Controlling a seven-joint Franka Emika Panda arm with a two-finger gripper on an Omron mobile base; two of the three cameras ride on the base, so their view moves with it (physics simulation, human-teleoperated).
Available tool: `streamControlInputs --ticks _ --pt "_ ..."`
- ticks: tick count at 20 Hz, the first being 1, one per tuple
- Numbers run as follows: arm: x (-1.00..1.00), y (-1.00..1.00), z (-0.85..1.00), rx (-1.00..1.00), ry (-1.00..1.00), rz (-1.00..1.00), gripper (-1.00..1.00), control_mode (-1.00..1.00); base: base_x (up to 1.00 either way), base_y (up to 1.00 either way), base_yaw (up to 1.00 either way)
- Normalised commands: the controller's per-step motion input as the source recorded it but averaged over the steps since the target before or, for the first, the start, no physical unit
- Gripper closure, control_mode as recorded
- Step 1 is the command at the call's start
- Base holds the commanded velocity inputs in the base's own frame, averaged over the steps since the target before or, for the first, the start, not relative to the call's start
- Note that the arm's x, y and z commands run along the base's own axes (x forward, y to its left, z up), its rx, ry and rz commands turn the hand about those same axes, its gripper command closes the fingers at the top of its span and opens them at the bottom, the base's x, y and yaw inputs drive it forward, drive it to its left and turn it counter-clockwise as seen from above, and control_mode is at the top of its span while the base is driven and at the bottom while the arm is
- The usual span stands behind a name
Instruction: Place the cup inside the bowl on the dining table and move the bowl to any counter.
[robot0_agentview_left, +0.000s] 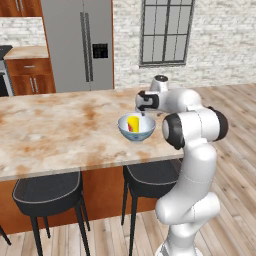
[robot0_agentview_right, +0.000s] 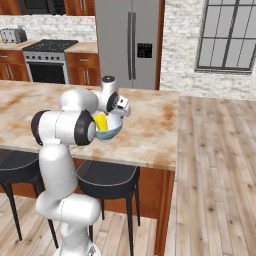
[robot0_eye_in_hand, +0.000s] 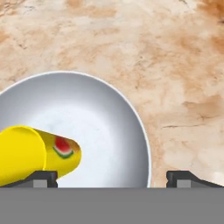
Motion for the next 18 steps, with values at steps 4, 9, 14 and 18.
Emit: streamControlInputs --ticks 4,9,14,18 --pt "-0.03 -0.44 0.01 0.1 0.0 0.0 -1.0 -1.0 0.0 0.0 0.0" --pt "0.0 -0.32 0.0 0.22 -0.02 0.0 -1.0 -1.0 0.0 0.0 0.0" --pt "0.0 -0.24 0.0 0.2 0.0 0.0 -1.0 -1.0 0.0 0.0 0.0" --pt "0.0 -0.1 0.0 0.17 0.0 0.0 -1.0 -1.0 0.0 0.0 0.0"
